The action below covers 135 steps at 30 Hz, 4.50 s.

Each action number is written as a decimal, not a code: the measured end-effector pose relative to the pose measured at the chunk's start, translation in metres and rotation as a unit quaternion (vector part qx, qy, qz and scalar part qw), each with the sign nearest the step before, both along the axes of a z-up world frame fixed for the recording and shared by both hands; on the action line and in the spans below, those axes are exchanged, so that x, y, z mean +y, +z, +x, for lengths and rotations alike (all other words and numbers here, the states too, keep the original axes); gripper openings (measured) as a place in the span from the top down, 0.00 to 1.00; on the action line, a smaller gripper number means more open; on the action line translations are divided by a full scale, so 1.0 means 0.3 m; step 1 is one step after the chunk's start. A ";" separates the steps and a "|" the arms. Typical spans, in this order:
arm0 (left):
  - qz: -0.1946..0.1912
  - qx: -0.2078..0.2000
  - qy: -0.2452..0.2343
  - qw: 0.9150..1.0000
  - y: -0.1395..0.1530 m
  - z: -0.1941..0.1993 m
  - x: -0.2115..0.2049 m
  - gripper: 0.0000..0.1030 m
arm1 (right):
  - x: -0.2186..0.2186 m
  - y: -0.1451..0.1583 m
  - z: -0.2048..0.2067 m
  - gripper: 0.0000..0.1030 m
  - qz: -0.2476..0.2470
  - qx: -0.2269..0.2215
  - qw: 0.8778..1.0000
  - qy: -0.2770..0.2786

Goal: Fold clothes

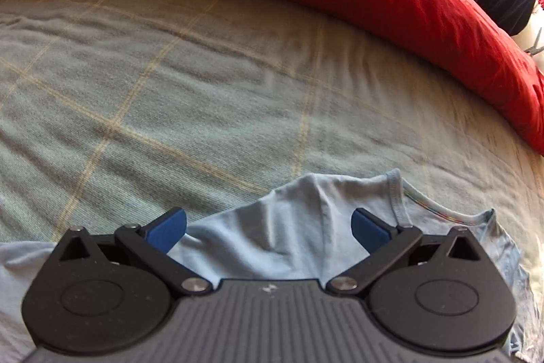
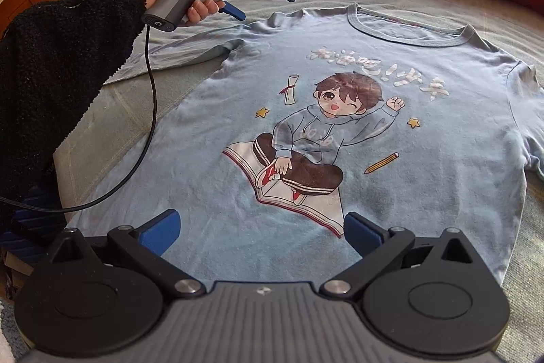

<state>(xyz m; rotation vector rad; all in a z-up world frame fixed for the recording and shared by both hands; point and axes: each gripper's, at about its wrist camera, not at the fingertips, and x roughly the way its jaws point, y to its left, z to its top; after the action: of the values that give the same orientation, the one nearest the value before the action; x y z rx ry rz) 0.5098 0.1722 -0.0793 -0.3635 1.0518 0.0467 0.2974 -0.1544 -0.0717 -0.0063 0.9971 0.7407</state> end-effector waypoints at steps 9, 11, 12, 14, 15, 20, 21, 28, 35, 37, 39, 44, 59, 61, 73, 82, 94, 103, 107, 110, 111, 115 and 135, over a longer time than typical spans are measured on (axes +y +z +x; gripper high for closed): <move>0.014 0.043 -0.028 0.999 -0.087 0.061 -0.088 0.01 | 0.011 -0.025 0.008 0.00 -0.012 0.006 1.000 0.004; 0.017 0.024 -0.016 0.999 -0.092 0.101 -0.075 0.01 | 0.005 -0.027 0.015 0.00 -0.011 0.005 1.000 -0.001; 0.019 0.015 -0.010 1.000 -0.095 0.121 -0.068 0.01 | 0.003 -0.029 0.017 0.00 -0.012 0.005 1.000 -0.002; 0.028 0.017 0.004 0.999 -0.097 0.146 -0.058 0.01 | 0.001 -0.032 0.022 0.00 -0.014 0.004 1.000 -0.006; 0.030 0.017 0.015 0.999 -0.091 0.147 -0.054 0.01 | 0.000 -0.030 0.021 0.00 -0.015 0.003 1.000 -0.005; -0.003 -0.001 -0.012 1.000 -0.025 0.059 -0.103 0.01 | 0.000 -0.029 0.019 0.00 -0.017 0.001 1.000 -0.006; -0.011 0.004 -0.025 1.000 -0.026 0.047 -0.122 0.01 | 0.000 -0.029 0.018 0.00 -0.016 0.001 1.000 -0.007; -0.008 0.018 -0.036 0.999 -0.097 0.099 -0.155 0.01 | 0.004 -0.034 0.016 0.00 -0.021 -0.002 1.000 -0.007; -0.028 0.030 -0.001 0.999 -0.045 0.018 -0.086 0.01 | -0.003 -0.026 0.014 0.00 -0.019 -0.003 1.000 -0.010; -0.035 0.030 -0.001 0.999 -0.034 -0.040 -0.066 0.01 | -0.002 -0.022 0.011 0.00 -0.023 -0.006 1.000 -0.014; -0.042 0.030 -0.001 0.999 -0.024 -0.097 -0.045 0.01 | 0.000 -0.015 0.004 0.00 -0.022 -0.010 1.000 -0.015; -0.058 0.029 0.000 0.998 0.001 -0.240 0.006 0.01 | 0.015 0.007 -0.024 0.00 -0.014 -0.018 1.000 -0.004; -0.099 -0.003 0.010 0.995 -0.001 -0.266 0.011 0.01 | 0.025 -0.001 -0.028 0.00 -0.028 -0.023 0.999 -0.004; -0.092 0.013 0.010 0.996 -0.046 -0.255 -0.008 0.01 | 0.028 -0.006 -0.027 0.00 -0.031 -0.022 0.999 -0.001; -0.079 -0.002 0.070 0.994 0.035 -0.329 0.189 0.01 | 0.024 -0.023 -0.015 0.00 -0.033 -0.016 0.999 -0.007; -0.084 0.016 0.094 0.992 -0.023 -0.460 0.276 0.01 | 0.029 -0.035 -0.010 0.00 -0.034 -0.011 0.999 -0.005; -0.021 -0.009 0.114 0.993 -0.048 -0.476 0.348 0.01 | 0.025 -0.038 -0.005 0.00 -0.031 -0.010 0.999 -0.008; 0.055 0.038 0.086 0.994 0.042 -0.492 0.342 0.01 | 0.038 -0.035 -0.020 0.00 -0.040 -0.015 0.999 -0.003; 0.099 0.067 0.120 0.986 -0.013 -0.449 0.424 0.01 | 0.035 -0.037 -0.014 0.00 -0.038 -0.013 0.999 -0.006; 0.100 0.070 0.131 0.984 -0.063 -0.480 0.455 0.01 | 0.032 -0.038 -0.011 0.00 -0.037 -0.012 0.999 -0.007; 0.102 0.059 0.126 0.985 -0.061 -0.501 0.444 0.01 | 0.031 -0.038 -0.010 0.00 -0.036 -0.011 0.999 -0.007; 0.098 0.083 0.103 0.986 -0.036 -0.547 0.421 0.01 | 0.027 -0.039 -0.005 0.00 -0.034 -0.010 0.999 -0.009; 0.078 0.023 0.197 0.977 0.072 -0.555 0.640 0.01 | 0.023 -0.052 0.009 0.00 -0.032 -0.010 0.999 -0.007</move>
<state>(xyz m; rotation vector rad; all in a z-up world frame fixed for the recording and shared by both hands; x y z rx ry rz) 0.3434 0.3642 -0.0578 -0.4253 1.0008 0.4913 0.3002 -0.1477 -0.0873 -0.0614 1.0003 0.6948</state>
